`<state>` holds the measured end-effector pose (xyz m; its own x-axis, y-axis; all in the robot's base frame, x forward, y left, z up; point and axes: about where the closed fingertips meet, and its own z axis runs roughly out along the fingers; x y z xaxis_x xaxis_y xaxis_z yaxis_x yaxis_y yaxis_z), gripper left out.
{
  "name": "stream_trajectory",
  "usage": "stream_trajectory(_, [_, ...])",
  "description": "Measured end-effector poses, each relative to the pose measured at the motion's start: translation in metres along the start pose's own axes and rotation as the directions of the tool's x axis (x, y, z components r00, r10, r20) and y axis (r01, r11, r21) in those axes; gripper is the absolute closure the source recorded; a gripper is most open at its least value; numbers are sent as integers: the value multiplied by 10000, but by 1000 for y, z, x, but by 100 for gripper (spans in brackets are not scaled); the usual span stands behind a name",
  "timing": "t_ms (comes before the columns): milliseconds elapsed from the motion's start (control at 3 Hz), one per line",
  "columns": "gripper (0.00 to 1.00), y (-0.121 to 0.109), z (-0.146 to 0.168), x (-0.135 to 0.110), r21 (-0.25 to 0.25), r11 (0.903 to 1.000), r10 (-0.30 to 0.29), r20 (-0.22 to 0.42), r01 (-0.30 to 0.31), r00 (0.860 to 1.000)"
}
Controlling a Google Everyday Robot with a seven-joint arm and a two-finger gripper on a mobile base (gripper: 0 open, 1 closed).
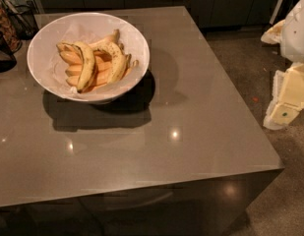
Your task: Pick banana from white bowl
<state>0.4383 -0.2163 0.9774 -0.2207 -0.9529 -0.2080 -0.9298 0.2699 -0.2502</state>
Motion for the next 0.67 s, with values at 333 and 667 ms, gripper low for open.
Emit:
stream_trajectory(333, [0,0,0,0,0,10000,1,0,-1,10000])
stream_trajectory(667, [0,-19,3,-16,-26,9984,566,5,-566,9984])
